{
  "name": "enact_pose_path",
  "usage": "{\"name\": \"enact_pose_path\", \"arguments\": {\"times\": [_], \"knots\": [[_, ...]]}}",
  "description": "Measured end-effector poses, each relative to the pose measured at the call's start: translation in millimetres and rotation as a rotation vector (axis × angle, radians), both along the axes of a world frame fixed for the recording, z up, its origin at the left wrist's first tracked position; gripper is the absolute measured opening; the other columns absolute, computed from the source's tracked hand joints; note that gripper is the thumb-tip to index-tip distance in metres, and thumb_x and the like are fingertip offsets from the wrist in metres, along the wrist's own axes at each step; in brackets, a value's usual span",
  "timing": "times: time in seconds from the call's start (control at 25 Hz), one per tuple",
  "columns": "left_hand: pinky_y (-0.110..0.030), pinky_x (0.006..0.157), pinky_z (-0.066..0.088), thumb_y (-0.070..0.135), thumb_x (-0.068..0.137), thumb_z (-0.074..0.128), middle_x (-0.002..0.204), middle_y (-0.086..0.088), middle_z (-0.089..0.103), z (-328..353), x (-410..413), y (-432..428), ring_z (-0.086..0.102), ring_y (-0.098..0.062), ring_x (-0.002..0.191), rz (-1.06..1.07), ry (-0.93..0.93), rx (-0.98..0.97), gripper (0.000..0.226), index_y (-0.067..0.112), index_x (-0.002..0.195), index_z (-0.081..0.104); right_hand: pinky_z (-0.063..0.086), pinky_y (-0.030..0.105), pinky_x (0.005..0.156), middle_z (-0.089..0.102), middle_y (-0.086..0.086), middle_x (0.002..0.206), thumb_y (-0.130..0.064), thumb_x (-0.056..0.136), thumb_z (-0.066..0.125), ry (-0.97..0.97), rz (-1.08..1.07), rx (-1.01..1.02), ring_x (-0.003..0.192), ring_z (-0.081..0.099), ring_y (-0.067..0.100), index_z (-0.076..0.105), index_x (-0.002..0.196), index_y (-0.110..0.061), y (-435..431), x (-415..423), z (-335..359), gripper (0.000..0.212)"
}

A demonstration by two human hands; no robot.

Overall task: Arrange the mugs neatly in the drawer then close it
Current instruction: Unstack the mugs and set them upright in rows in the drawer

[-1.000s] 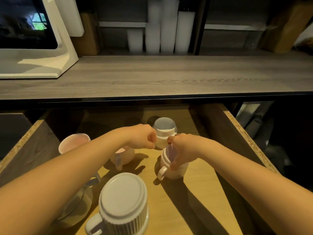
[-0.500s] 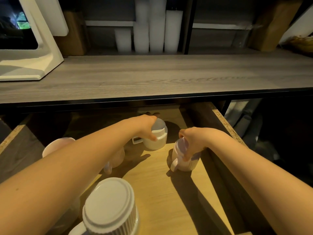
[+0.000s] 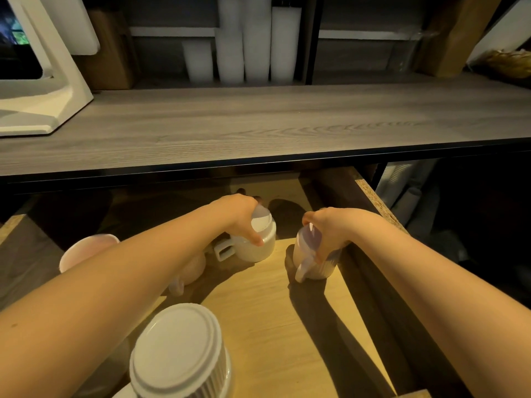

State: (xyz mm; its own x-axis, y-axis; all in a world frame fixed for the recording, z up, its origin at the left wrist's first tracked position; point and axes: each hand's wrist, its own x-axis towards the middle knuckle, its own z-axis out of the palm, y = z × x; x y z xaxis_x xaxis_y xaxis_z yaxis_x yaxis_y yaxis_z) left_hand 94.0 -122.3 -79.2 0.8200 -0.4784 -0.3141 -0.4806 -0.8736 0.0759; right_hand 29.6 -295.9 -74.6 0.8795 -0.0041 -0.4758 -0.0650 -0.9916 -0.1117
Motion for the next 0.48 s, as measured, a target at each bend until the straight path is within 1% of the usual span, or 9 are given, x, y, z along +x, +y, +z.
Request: {"name": "enact_pose_path", "arguments": {"times": [0.08, 0.16, 0.24, 0.36, 0.4, 0.48], "knots": [[-0.029, 0.081, 0.049, 0.051, 0.068, 0.074, 0.126, -0.005, 0.055, -3.6, -1.1, 4.9, 0.055, -0.022, 0.107, -0.048, 0.006, -0.01, 0.082, 0.021, 0.136, 0.039, 0.043, 0.04, 0.097, 0.053, 0.014, 0.131, -0.022, 0.075, 0.076, -0.023, -0.007, -0.002, 0.12, 0.052, 0.031, 0.044, 0.134, -0.011, -0.6, -0.6, 0.5, 0.067], [-0.028, 0.077, 0.047, 0.052, 0.067, 0.075, 0.125, -0.006, 0.052, -4.4, -9.1, 8.3, 0.052, -0.02, 0.102, -0.107, 0.003, 0.014, 0.083, 0.023, 0.135, 0.038, 0.044, 0.04, 0.097, 0.054, 0.013, 0.129, -0.022, 0.07, 0.08, -0.039, -0.01, -0.001, 0.118, 0.053, 0.031, 0.046, 0.133, -0.013, -1.1, -1.3, 0.2, 0.072], [-0.029, 0.076, 0.045, 0.053, 0.067, 0.074, 0.125, -0.008, 0.049, -4.9, -12.1, 9.3, 0.049, -0.02, 0.099, -0.131, 0.002, 0.018, 0.084, 0.024, 0.135, 0.035, 0.047, 0.039, 0.095, 0.055, 0.012, 0.128, -0.021, 0.069, 0.08, -0.041, 0.002, 0.0, 0.116, 0.055, 0.03, 0.046, 0.133, -0.014, -2.1, -1.1, -1.3, 0.073], [-0.031, 0.081, 0.048, 0.055, 0.067, 0.073, 0.127, -0.008, 0.047, -3.1, -17.3, 11.1, 0.051, -0.023, 0.106, -0.156, -0.018, 0.021, 0.084, 0.025, 0.136, 0.035, 0.055, 0.03, 0.082, 0.055, 0.009, 0.126, -0.018, 0.074, 0.078, -0.03, 0.032, -0.002, 0.11, 0.06, 0.027, 0.04, 0.138, -0.019, -1.8, -2.3, -2.8, 0.075], [-0.031, 0.082, 0.048, 0.055, 0.067, 0.073, 0.128, -0.007, 0.047, -2.7, -19.2, 12.1, 0.051, -0.023, 0.107, -0.167, -0.027, 0.017, 0.084, 0.026, 0.136, 0.036, 0.055, 0.029, 0.08, 0.055, 0.008, 0.128, -0.018, 0.075, 0.077, -0.034, 0.038, -0.009, 0.11, 0.06, 0.027, 0.037, 0.141, -0.02, -1.8, -2.5, -3.0, 0.077], [-0.029, 0.081, 0.046, 0.053, 0.067, 0.074, 0.128, -0.005, 0.047, -2.3, -21.9, 15.2, 0.049, -0.021, 0.107, -0.174, -0.026, -0.025, 0.083, 0.027, 0.136, 0.036, 0.055, 0.028, 0.081, 0.055, 0.008, 0.128, -0.019, 0.076, 0.075, -0.039, 0.051, -0.022, 0.11, 0.06, 0.026, 0.033, 0.143, -0.022, -2.1, -3.0, -1.4, 0.079]]}}
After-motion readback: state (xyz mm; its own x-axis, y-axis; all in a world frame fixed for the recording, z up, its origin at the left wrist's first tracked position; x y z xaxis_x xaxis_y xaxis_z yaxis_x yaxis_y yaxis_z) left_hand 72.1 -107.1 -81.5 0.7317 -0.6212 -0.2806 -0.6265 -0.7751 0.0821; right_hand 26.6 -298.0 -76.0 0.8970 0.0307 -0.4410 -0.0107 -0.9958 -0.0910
